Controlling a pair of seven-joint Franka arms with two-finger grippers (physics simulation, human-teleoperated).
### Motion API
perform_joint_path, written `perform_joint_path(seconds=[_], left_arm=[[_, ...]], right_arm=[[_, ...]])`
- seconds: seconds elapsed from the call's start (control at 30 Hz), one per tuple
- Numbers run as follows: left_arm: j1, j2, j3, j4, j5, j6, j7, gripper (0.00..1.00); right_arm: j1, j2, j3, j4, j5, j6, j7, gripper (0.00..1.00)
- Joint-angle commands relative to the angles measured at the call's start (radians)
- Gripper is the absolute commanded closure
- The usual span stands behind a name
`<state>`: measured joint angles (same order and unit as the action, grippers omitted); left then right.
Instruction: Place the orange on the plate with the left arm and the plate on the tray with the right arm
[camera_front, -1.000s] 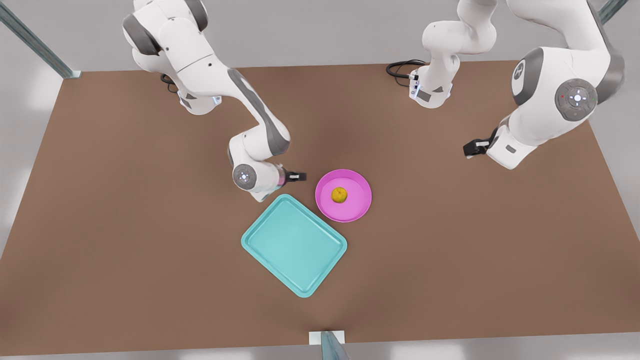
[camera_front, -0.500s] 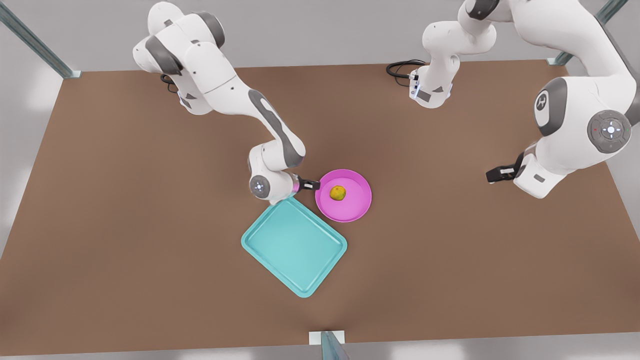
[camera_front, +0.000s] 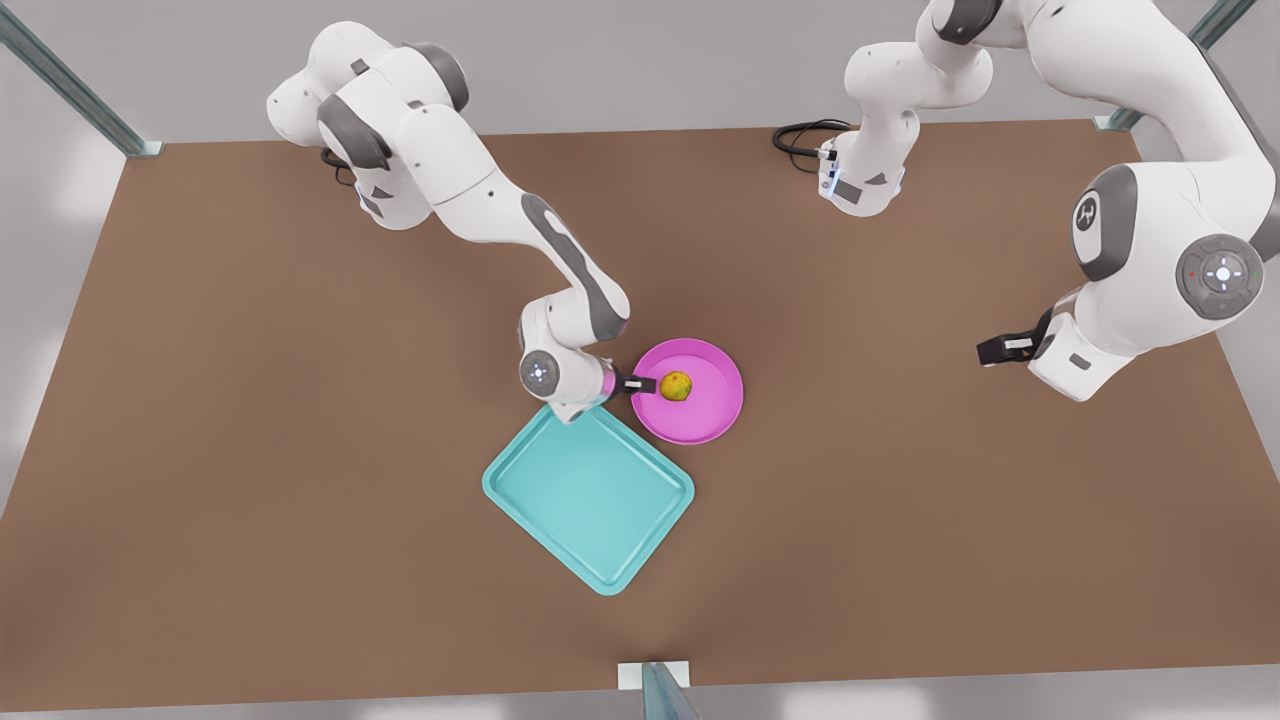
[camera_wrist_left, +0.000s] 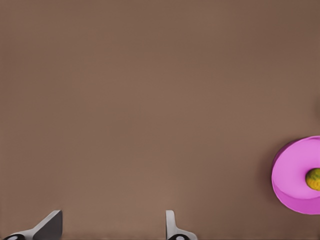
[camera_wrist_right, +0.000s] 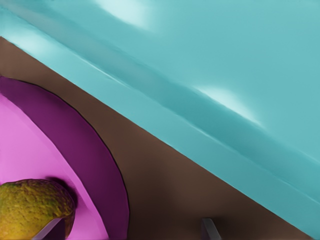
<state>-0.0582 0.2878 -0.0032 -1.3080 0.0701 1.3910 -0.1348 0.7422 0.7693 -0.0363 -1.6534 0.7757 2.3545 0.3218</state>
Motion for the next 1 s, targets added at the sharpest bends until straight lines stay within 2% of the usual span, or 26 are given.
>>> perform_joint_path(seconds=[0.0,0.07,0.1,0.23,0.33,0.5,0.73,0.97], left_arm=[[0.0,-0.001,0.0,0.001,-0.004,-0.01,0.034,0.0],[0.0,-0.001,0.0,0.001,-0.006,-0.01,0.034,0.0],[0.0,-0.001,0.0,0.0,-0.006,-0.01,0.034,0.0],[0.003,-0.001,0.0,0.0,-0.006,-0.01,0.034,0.0],[0.005,-0.001,0.002,0.001,-0.006,-0.01,0.034,0.0],[0.005,-0.001,0.002,0.001,-0.006,-0.01,0.034,0.0],[0.005,-0.001,0.011,0.001,-0.021,-0.01,0.034,0.0],[0.003,-0.001,0.019,0.001,-0.027,-0.01,0.034,0.0]], right_arm=[[0.0,-0.002,-0.001,0.001,0.002,0.012,-0.063,0.06],[-0.001,-0.004,-0.001,0.001,-0.001,0.006,-0.063,0.24],[-0.004,-0.002,-0.001,0.011,-0.007,0.003,-0.063,0.37],[-0.012,0.001,-0.001,0.011,-0.009,0.0,-0.078,0.69],[-0.015,-0.004,-0.001,0.012,-0.009,0.0,-0.079,0.78],[-0.015,-0.05,0.001,0.012,-0.004,-0.084,-0.078,0.79],[-0.043,-0.093,0.003,0.027,0.002,-0.107,-0.076,0.79],[-0.222,-0.09,0.003,0.08,0.013,-0.103,-0.078,0.79]])
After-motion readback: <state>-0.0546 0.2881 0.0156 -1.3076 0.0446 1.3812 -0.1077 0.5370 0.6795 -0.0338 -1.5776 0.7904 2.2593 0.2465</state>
